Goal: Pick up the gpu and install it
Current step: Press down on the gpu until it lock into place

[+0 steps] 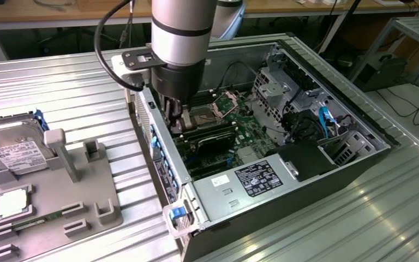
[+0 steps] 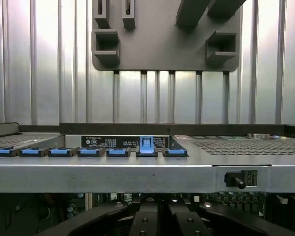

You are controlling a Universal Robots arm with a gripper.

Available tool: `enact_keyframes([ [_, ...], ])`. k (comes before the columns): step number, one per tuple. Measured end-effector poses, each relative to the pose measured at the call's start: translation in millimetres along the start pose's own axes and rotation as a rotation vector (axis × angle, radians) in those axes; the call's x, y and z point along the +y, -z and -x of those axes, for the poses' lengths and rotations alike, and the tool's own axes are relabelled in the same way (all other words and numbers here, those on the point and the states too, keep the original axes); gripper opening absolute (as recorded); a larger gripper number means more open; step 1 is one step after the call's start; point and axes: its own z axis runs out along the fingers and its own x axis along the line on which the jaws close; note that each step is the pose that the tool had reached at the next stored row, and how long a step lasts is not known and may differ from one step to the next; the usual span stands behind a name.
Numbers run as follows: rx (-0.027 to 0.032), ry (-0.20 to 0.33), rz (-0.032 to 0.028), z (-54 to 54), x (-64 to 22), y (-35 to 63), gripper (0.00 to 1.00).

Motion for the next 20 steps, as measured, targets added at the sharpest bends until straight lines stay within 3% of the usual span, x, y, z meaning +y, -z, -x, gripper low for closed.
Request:
enact_keyframes([
  [8,0.0001,0.000,-0.0002,1.0,-14.8,-3.1,0.11],
  [20,0.0018,0.001,0.0001,0.3,-16.2,-23.0,0.11],
])
